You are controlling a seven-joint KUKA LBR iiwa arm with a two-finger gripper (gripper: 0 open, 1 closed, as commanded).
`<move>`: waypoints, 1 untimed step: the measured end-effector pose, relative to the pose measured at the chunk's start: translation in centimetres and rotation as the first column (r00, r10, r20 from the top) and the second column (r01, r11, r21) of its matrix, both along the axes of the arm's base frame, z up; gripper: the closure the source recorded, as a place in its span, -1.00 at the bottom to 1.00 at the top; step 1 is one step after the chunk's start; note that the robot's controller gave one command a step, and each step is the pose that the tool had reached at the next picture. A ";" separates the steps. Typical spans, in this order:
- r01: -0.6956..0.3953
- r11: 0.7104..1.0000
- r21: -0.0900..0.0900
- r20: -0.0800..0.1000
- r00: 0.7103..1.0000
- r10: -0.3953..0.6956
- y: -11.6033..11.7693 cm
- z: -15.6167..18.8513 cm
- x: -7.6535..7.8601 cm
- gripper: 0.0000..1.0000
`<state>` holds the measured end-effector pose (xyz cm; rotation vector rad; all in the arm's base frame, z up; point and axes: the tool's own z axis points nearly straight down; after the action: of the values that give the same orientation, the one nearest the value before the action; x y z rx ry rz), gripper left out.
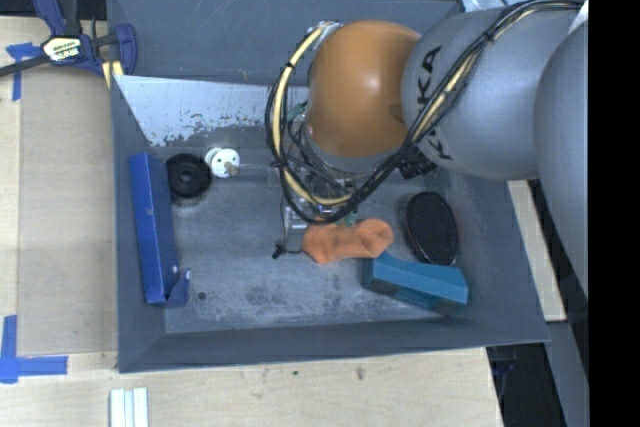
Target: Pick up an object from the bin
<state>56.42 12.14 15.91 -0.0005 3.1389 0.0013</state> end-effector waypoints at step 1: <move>0.005 1.000 0.001 0.003 1.000 -0.005 -5.3 -3.4 -0.6 -1.00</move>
Offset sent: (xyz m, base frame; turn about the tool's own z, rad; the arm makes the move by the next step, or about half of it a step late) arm -0.0065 -0.0553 -0.0548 0.0868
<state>55.86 6.88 12.50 0.0080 3.1361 0.0033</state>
